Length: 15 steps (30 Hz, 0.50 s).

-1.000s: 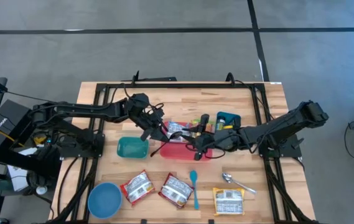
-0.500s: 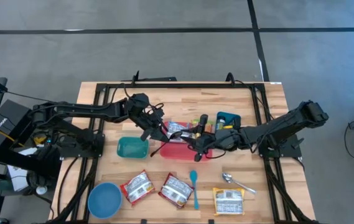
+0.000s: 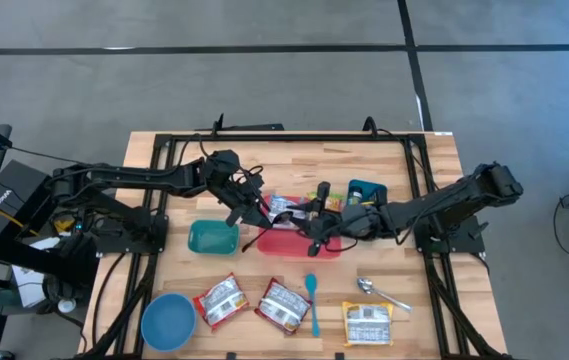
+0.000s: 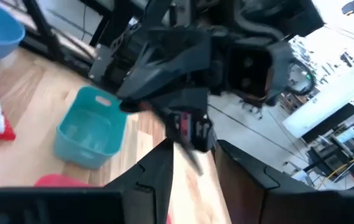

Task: Pick & Place Food Item
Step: Put the black spoon into the green bin

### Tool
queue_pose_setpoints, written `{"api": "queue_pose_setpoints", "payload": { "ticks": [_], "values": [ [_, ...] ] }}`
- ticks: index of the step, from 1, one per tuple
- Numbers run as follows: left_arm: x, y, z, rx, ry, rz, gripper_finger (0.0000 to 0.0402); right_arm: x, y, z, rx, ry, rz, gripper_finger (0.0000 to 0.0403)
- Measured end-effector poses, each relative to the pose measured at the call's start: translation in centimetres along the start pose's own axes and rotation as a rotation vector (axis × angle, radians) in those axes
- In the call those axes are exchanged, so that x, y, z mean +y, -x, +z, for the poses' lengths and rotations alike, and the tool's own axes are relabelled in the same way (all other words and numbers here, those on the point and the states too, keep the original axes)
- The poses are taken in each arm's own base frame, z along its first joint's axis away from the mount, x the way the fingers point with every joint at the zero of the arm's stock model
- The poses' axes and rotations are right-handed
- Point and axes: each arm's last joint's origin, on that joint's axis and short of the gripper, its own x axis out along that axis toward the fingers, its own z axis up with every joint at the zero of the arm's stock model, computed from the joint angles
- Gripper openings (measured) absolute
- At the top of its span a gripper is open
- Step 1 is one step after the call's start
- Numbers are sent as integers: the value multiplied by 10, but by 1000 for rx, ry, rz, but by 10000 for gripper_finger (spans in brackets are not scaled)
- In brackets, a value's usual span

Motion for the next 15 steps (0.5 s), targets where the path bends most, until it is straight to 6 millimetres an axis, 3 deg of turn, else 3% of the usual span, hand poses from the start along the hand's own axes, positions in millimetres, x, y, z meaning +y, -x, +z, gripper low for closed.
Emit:
{"api": "queue_pose_setpoints", "payload": {
  "ticks": [15],
  "values": [
    [0, 0, 0, 2, 1, 0, 8, 4, 2, 2, -7, 4, 15, 54]
  ]
}}
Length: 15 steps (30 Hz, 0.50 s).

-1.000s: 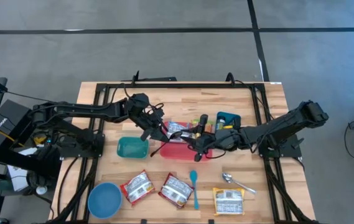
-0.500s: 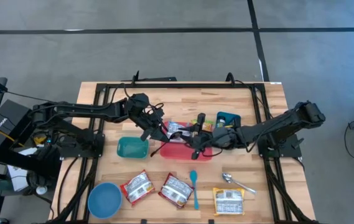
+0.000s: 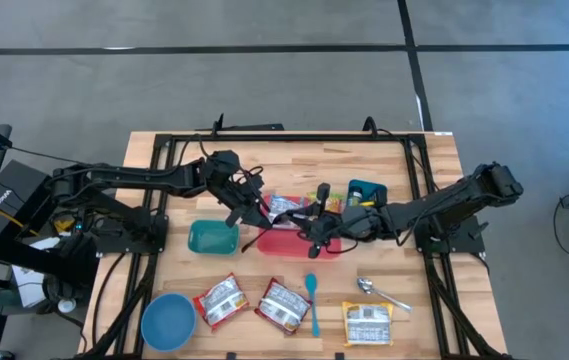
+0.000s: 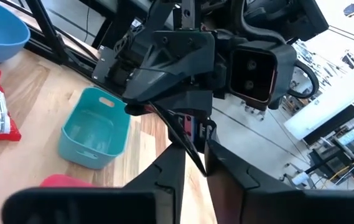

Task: Pick & Place Food Item
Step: Put the black spoon into the green bin

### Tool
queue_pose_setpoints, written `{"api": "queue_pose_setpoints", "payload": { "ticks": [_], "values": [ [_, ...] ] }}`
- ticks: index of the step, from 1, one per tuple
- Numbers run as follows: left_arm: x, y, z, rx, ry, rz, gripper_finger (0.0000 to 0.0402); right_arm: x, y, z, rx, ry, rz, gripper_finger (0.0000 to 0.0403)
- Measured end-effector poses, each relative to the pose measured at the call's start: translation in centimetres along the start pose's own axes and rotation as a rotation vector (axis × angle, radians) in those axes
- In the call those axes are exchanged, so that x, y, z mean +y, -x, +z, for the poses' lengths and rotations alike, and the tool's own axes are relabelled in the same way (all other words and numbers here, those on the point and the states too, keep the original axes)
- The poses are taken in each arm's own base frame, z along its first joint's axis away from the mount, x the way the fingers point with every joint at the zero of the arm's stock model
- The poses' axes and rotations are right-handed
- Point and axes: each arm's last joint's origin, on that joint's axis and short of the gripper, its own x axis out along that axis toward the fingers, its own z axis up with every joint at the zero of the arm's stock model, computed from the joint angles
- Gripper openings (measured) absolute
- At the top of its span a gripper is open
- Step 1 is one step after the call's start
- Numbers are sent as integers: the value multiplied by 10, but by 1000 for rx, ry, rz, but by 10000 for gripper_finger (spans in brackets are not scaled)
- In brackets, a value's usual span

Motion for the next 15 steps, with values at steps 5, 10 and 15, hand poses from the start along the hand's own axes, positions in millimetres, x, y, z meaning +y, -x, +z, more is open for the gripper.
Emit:
{"api": "queue_pose_setpoints", "payload": {
  "ticks": [5, 10, 15],
  "values": [
    [0, 0, 0, 1, 1, 0, 8, 0, 0, 0, 0, 1, 0, 37],
    [0, 0, 0, -2, 5, 5, 19, 1, 0, -1, 8, 9, 5, 13],
    [0, 0, 1, -20, -4, 15, 52, 1, 0, -2, 9, 11, 10, 4]
  ]
}}
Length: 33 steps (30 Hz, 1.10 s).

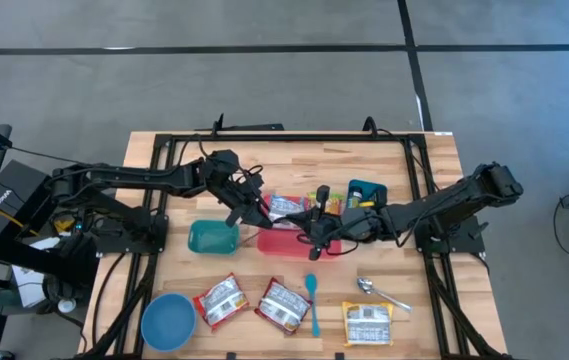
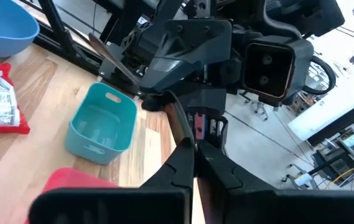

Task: Pick & Place Food Item
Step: Put the black spoon into the green bin

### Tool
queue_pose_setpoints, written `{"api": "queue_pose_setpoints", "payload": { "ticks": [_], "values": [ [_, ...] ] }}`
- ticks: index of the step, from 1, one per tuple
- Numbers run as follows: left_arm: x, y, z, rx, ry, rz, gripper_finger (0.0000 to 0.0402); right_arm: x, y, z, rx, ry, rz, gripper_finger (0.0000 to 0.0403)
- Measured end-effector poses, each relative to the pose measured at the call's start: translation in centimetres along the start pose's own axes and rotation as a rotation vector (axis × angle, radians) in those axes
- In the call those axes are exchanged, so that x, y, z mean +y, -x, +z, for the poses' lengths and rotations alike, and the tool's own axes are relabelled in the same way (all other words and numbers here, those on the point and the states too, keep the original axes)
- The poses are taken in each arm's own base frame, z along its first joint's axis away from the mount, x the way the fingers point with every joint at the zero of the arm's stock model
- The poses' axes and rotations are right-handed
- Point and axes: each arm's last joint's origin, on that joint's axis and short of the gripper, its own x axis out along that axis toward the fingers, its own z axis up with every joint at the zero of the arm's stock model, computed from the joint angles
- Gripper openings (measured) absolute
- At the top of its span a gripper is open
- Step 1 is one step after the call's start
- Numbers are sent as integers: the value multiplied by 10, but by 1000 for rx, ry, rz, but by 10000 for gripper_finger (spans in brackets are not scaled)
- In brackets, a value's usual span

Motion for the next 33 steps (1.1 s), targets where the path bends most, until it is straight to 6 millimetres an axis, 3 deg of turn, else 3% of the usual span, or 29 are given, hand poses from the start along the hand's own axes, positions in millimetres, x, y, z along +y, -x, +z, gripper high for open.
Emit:
{"api": "queue_pose_setpoints", "payload": {
  "ticks": [11, 23, 33],
  "values": [
    [7, 7, 4, -22, 2, 26, 131, 3, 1, -1, 21, -8, 10, 1],
    [5, 16, 8, -42, -23, 18, 131, 4, 7, -5, 116, -23, -17, 0],
    [4, 19, 9, -85, -176, 116, 131, -15, 30, -8, 222, -151, -17, 0]
  ]
}}
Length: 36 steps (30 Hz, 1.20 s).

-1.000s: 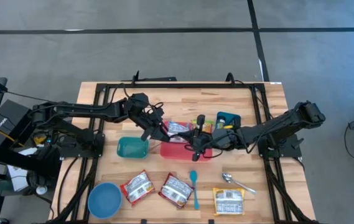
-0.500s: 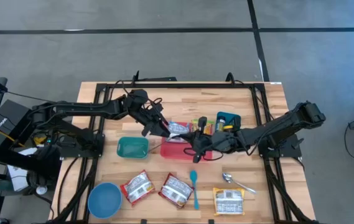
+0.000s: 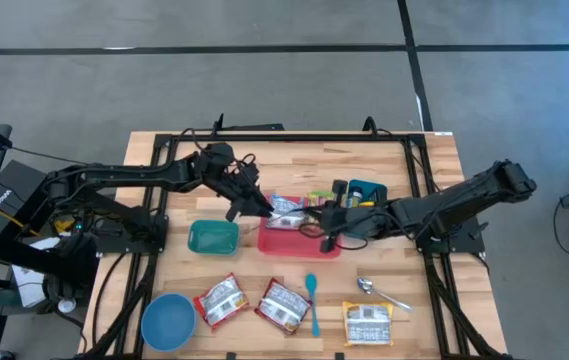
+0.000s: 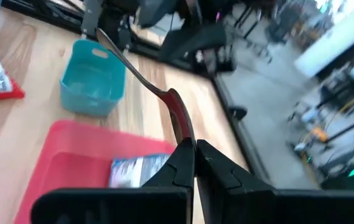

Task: Pick & Place Food Item
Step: Put the black spoon into the green bin

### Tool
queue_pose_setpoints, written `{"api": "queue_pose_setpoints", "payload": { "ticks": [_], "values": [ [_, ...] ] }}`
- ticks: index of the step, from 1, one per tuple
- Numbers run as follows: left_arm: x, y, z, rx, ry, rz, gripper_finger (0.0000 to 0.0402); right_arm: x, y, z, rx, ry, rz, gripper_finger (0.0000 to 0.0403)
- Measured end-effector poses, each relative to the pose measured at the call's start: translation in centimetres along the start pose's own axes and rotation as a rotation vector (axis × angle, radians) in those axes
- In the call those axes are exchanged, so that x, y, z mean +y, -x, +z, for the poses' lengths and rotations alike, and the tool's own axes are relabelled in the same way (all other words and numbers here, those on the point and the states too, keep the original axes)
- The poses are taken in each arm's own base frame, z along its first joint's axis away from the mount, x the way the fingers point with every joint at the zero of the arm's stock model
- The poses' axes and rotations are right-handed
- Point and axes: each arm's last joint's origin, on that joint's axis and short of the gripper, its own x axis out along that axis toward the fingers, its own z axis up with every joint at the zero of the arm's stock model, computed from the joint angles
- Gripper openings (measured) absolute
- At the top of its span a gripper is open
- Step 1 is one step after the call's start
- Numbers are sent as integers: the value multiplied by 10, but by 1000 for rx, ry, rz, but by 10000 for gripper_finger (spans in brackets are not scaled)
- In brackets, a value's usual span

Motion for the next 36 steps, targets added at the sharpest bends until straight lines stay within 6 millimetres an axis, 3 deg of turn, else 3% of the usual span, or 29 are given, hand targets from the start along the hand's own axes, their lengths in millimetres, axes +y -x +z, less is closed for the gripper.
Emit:
{"api": "queue_pose_setpoints", "payload": {
  "ticks": [14, 23, 36],
  "values": [
    [11, 3, 4, -123, -230, 417, 131, -32, 15, -22, 204, -319, -60, 0],
    [13, 3, 4, -139, -238, 485, 131, -52, 8, -37, 303, -460, -153, 0],
    [30, 4, -20, -198, -242, 594, 131, -62, 3, -40, 306, -499, -187, 0]
  ]
}}
